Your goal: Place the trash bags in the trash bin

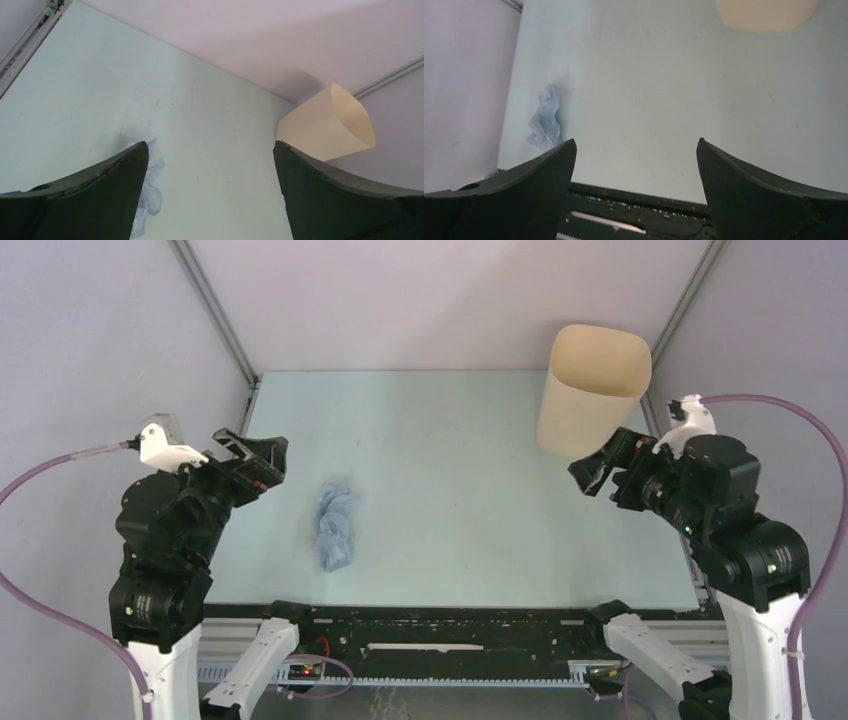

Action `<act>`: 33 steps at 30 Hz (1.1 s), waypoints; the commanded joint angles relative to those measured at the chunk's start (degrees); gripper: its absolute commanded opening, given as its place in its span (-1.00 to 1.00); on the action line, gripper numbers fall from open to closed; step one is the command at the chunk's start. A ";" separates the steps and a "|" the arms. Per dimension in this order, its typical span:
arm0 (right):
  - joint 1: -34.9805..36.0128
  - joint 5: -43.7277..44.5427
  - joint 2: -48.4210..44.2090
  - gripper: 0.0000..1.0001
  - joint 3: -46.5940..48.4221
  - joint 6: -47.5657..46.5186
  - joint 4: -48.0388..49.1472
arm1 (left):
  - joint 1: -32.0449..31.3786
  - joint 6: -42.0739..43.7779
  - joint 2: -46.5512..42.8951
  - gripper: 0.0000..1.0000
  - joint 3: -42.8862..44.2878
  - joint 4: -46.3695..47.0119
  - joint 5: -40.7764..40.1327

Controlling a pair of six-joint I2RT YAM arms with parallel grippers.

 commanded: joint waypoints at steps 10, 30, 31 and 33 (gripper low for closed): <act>12.28 5.19 11.90 0.99 0.08 0.85 0.14 | 0.11 3.54 1.56 0.99 -7.02 4.07 1.93; -4.18 11.12 47.20 0.99 28.21 -14.15 11.92 | -10.45 7.05 7.87 1.00 -10.51 8.24 4.89; -5.05 11.28 49.52 0.99 30.58 -14.37 11.55 | -10.87 7.64 7.96 1.00 -10.47 7.93 3.88; -6.41 11.18 53.66 0.97 35.07 -14.93 10.74 | -11.56 8.61 8.09 1.00 -10.63 7.51 2.43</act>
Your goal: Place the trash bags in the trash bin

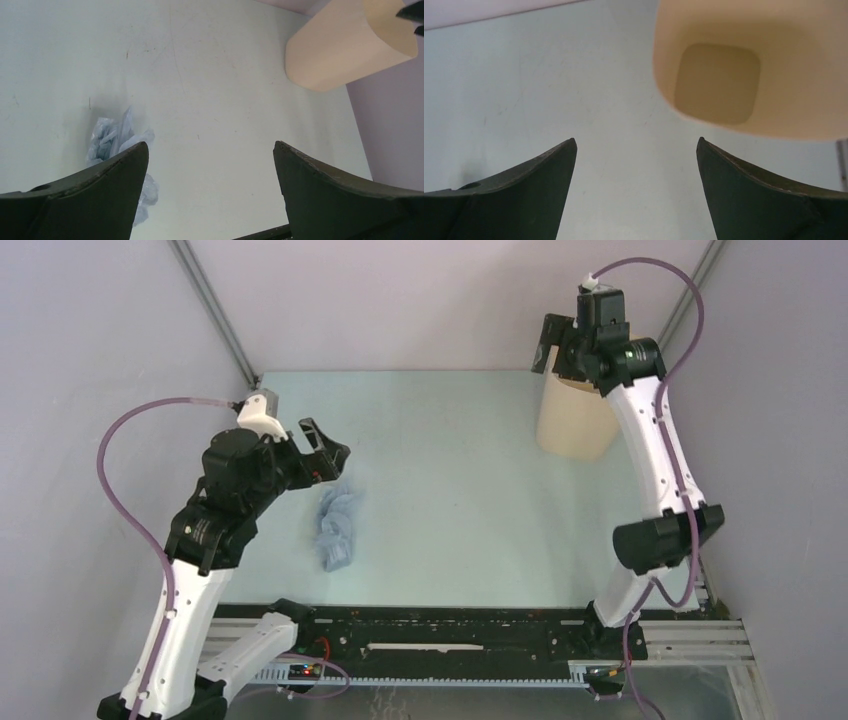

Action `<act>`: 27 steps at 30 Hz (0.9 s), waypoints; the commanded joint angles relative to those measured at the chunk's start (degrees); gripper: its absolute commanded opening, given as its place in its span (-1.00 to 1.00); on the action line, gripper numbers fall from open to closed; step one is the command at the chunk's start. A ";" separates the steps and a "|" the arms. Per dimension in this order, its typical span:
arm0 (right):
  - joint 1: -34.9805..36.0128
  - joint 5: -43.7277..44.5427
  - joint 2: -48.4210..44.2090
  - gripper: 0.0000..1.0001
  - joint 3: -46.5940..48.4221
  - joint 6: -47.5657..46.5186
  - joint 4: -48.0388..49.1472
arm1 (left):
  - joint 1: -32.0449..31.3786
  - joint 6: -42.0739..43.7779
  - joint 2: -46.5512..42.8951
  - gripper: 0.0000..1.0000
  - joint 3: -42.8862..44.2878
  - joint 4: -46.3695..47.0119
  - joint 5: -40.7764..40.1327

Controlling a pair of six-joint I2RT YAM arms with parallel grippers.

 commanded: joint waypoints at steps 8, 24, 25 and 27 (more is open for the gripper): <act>-3.04 4.26 17.24 0.88 16.41 -9.69 -0.85 | -2.60 7.30 1.46 1.00 0.31 1.30 -8.08; -1.49 1.21 18.80 0.17 11.64 -10.80 -0.84 | -4.46 8.62 9.48 1.00 5.95 1.64 -9.28; -1.28 1.35 18.40 0.04 11.12 -11.11 -0.87 | -4.46 8.45 9.83 1.00 6.31 1.55 -9.19; -1.15 0.48 17.66 -0.25 10.05 -11.05 -0.80 | -4.46 7.93 10.43 1.00 6.93 1.16 -9.29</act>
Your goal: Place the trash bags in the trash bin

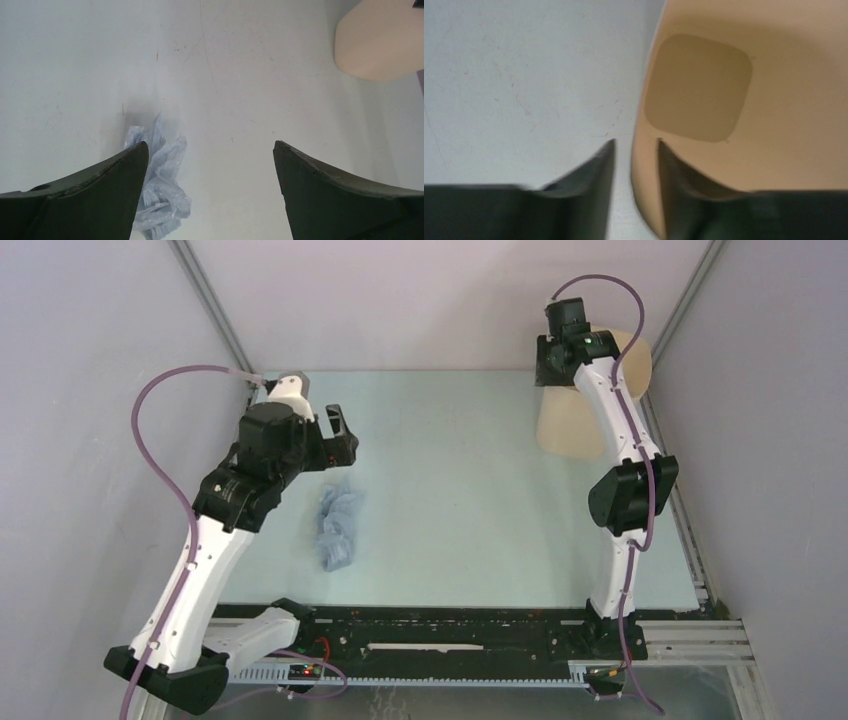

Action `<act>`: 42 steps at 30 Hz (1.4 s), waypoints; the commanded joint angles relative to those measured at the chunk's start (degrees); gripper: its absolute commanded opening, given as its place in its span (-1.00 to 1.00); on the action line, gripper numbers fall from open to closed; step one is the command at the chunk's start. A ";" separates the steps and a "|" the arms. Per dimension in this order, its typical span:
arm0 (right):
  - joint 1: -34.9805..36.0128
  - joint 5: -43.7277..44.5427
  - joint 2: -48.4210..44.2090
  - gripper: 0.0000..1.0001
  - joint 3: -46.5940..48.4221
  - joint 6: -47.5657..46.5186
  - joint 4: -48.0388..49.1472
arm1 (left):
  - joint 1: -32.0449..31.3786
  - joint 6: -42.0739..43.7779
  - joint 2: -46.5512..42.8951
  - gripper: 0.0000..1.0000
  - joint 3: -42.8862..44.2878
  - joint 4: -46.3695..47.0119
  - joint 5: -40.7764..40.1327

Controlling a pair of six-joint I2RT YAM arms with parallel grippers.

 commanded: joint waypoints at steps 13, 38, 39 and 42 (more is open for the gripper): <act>5.30 -7.86 -15.57 -1.00 -11.05 -2.30 -1.57 | -0.14 -9.19 3.86 1.00 5.61 -9.14 -14.35; 8.14 -6.86 -27.38 0.10 -26.21 -4.47 -0.84 | 8.36 -5.58 24.43 0.68 -13.48 -5.04 5.67; 8.90 -5.40 -27.53 0.17 -25.87 -3.90 -1.85 | 8.13 -5.28 25.04 0.61 -13.23 -5.06 5.51; 10.79 -1.61 -27.79 0.27 -23.87 -1.75 -5.85 | 7.09 -4.45 25.71 0.29 -12.62 -5.31 4.42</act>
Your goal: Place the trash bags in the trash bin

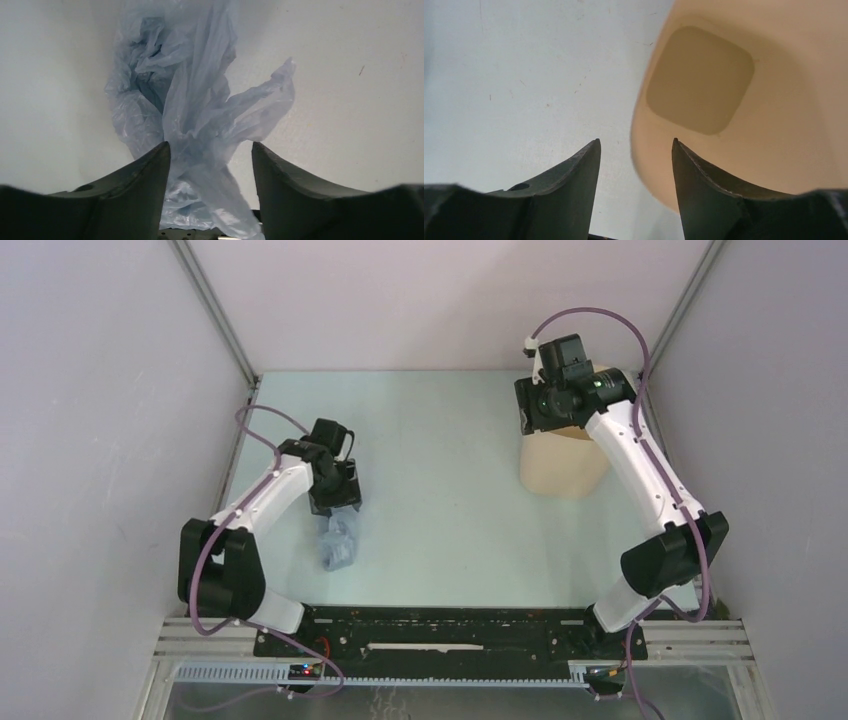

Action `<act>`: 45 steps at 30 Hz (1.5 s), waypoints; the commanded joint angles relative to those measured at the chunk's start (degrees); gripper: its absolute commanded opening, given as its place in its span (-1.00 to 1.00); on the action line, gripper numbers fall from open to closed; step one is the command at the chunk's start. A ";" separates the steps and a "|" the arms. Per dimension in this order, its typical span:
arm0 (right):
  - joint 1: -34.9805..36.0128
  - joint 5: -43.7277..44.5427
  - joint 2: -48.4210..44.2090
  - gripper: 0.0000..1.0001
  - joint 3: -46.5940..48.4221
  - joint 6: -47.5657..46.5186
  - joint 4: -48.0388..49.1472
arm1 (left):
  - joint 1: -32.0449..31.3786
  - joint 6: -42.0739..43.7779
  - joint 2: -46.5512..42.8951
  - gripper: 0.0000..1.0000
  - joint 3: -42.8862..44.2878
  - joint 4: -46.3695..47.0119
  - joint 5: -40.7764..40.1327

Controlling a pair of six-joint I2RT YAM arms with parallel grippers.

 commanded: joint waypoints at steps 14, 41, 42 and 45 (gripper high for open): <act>18.64 -5.38 -15.06 0.30 -1.42 9.62 -0.60 | -4.55 -2.61 -8.97 -1.00 4.31 3.64 14.95; 10.12 -26.01 -34.66 0.75 -32.06 30.89 13.04 | -41.25 4.49 -9.47 -1.00 9.10 8.51 9.58; 8.94 -25.48 -35.40 0.77 -32.13 31.62 10.87 | -42.54 4.61 -9.75 -1.00 8.86 9.08 7.47; 8.45 -26.46 -38.30 0.83 -35.16 31.43 10.44 | -44.93 4.67 -9.94 -1.00 8.44 11.25 4.16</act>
